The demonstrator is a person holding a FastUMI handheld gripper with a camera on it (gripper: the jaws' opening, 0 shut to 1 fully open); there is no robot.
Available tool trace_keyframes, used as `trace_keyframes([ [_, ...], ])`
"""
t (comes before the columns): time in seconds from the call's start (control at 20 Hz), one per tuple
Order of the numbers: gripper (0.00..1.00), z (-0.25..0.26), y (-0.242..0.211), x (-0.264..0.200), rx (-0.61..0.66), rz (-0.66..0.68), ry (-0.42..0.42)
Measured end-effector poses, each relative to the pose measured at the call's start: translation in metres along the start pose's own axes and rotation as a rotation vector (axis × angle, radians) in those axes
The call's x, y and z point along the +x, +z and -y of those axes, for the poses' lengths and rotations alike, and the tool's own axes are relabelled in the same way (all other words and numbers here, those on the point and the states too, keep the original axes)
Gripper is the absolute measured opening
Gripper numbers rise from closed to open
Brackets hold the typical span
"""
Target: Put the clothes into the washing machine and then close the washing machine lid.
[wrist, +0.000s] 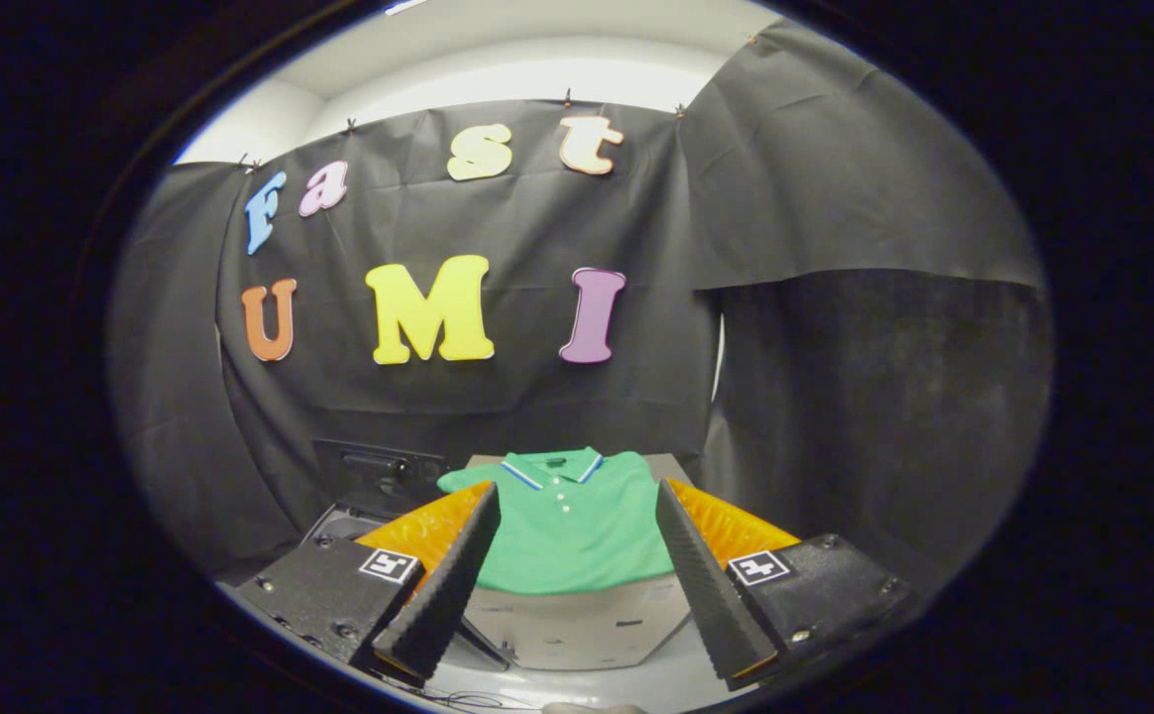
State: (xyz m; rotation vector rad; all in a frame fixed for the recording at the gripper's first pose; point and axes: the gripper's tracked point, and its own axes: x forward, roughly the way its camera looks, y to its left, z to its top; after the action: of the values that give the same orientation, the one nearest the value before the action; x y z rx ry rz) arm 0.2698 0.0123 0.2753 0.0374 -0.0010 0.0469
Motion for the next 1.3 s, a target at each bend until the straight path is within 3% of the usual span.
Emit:
trace_keyframes([
  [0.15, 0.99, -0.009, 0.015, 0.05, 0.012, -0.047, 0.04],
  [0.3, 0.99, -0.005, 0.012, 0.1, 0.005, -0.128, 0.017],
  [0.7, 0.99, -0.015, -0.051, 0.203, -0.063, -0.384, 0.055],
  [1.05, 0.99, -0.008, -0.13, 0.238, -0.093, -0.61, 0.048],
  [1.3, 0.98, -0.01, -0.129, 0.241, -0.092, -0.608, 0.045],
])
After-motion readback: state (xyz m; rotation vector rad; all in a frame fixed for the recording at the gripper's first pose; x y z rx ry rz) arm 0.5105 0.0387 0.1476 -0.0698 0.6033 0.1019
